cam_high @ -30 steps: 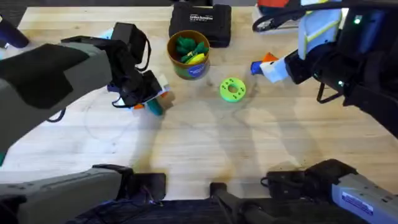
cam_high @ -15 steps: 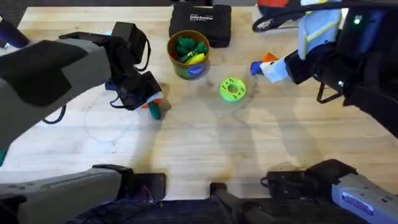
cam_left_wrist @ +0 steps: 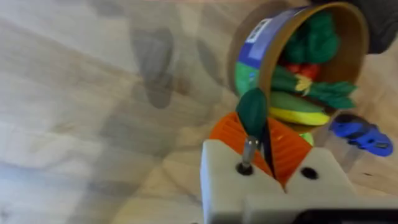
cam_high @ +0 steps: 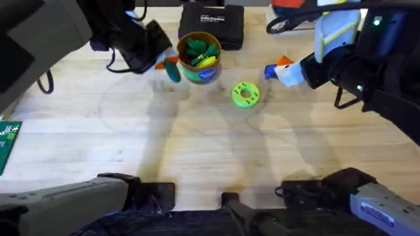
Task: Pick up the gripper from the table and insert it into the empty holder that is missing its gripper. Then pick up a screw, insert it into the mounting hole, and use the screwdriver to tighten it. Finally, clean up the table by picking up the vegetable and placing it into the bucket.
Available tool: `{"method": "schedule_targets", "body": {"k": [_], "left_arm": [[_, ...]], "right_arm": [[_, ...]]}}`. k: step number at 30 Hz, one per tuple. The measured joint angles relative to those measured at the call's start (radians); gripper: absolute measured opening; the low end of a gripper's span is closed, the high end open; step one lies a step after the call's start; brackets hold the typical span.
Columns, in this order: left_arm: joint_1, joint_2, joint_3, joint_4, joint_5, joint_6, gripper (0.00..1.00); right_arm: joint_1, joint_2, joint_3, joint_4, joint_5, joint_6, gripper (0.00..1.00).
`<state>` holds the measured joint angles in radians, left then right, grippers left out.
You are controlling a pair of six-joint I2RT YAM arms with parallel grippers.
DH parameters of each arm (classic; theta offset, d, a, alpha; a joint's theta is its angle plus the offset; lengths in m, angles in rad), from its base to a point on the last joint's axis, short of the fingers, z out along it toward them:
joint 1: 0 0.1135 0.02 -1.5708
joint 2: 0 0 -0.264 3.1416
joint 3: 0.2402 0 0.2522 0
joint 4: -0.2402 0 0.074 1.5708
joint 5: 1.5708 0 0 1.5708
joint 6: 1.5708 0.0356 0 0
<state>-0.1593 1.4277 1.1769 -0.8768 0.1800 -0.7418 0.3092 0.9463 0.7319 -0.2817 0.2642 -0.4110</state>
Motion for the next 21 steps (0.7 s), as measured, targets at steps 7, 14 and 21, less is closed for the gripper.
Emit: {"method": "schedule_targets", "body": {"k": [7, 14, 21], "left_arm": [[-0.016, 0.008, 0.002, 0.207, 0.069, 0.0, 0.019], [-0.026, 0.087, 0.002, 0.318, 0.087, -0.001, 0.019], [-0.026, 0.146, 0.004, 0.334, 0.1, -0.004, 0.907]], "right_arm": [[0.0, 0.0, 0.0, 0.0, 0.0, 0.0, 0.994], [0.0, 0.0, 0.0, 0.0, 0.0, 0.0, 0.994], [0.0, 0.0, 0.0, 0.0, 0.0, 0.0, 0.994]]}}
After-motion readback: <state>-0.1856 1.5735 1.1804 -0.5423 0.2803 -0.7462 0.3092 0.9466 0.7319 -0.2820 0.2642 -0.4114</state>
